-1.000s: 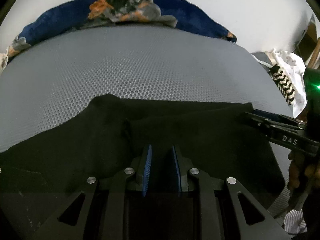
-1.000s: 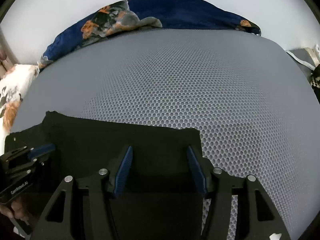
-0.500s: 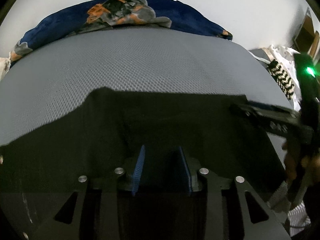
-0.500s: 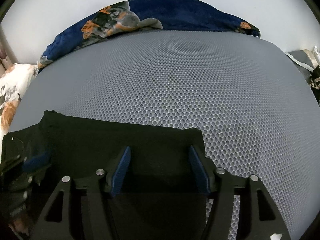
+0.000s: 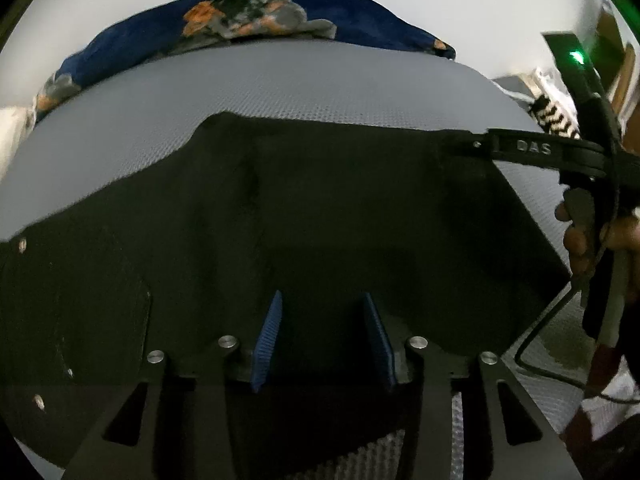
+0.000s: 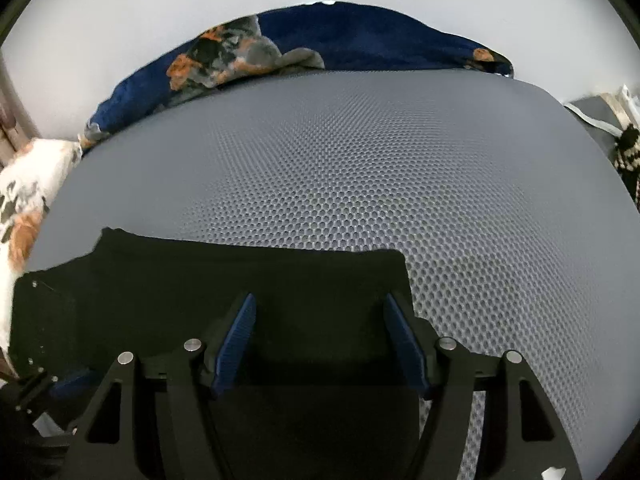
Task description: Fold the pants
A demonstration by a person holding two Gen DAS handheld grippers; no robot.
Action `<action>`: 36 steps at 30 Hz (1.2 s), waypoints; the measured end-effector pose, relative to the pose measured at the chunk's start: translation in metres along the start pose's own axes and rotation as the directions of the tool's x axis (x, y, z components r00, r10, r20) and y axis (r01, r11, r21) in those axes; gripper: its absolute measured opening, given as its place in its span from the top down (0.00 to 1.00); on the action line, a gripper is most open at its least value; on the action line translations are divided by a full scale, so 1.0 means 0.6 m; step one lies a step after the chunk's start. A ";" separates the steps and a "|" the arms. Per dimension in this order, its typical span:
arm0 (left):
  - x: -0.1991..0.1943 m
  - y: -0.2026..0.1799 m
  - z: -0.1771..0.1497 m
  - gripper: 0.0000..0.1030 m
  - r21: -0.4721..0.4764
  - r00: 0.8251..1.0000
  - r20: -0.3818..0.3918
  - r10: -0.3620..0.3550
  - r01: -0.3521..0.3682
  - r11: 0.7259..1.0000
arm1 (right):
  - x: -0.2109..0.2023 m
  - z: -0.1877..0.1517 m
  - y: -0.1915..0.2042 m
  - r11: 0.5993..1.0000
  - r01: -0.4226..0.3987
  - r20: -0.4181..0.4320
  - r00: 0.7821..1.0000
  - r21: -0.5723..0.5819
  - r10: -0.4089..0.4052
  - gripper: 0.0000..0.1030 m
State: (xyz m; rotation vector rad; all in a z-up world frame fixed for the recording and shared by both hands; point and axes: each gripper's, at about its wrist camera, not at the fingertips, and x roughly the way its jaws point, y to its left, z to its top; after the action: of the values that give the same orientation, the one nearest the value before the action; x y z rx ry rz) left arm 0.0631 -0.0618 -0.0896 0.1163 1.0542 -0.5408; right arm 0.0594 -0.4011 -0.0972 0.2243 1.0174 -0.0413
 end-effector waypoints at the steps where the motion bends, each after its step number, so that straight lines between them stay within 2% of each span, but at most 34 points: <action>1: -0.004 0.004 -0.001 0.57 -0.012 1.000 0.005 -0.003 0.003 1.000 | -0.004 -0.002 0.000 1.000 0.000 0.003 1.000 -0.001 0.000 0.38; 6: -0.041 0.032 -0.002 0.56 -0.060 0.998 0.062 0.018 -0.014 0.998 | -0.034 -0.020 0.009 1.000 0.010 0.022 1.000 -0.022 -0.010 0.38; 11: -0.084 0.082 -0.002 0.54 -0.146 0.994 0.105 0.041 -0.026 0.989 | -0.053 -0.041 0.025 0.999 0.000 0.022 1.000 -0.038 0.001 0.38; 19: -0.159 0.174 -0.011 0.48 -0.272 0.987 0.131 0.092 -0.053 0.961 | -0.054 -0.077 0.067 0.997 -0.053 -0.039 0.998 -0.061 0.051 0.38; 23: -0.199 0.222 -0.023 0.44 -0.315 0.983 0.138 0.125 -0.076 0.946 | -0.042 -0.099 0.095 0.993 -0.085 -0.088 0.993 -0.080 0.078 0.38; 25: -0.215 0.249 -0.028 0.44 -0.325 0.976 0.139 0.168 -0.116 0.939 | -0.035 -0.108 0.110 0.992 -0.091 -0.104 0.991 -0.085 0.082 0.38; 31: -0.236 0.311 -0.056 0.43 -0.332 0.964 0.111 0.243 -0.195 0.923 | -0.023 -0.136 0.163 0.983 -0.147 -0.164 0.978 -0.112 0.128 0.38; 36: -0.244 0.365 -0.079 0.43 -0.370 0.957 0.087 0.277 -0.227 0.901 | -0.021 -0.146 0.204 0.971 -0.184 -0.196 0.969 -0.155 0.152 0.37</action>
State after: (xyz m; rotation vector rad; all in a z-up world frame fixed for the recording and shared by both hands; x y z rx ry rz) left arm 0.0743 0.1977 -0.0243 -0.1036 0.9679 -0.1135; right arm -0.0038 -0.2642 -0.1104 0.1583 1.1748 0.2253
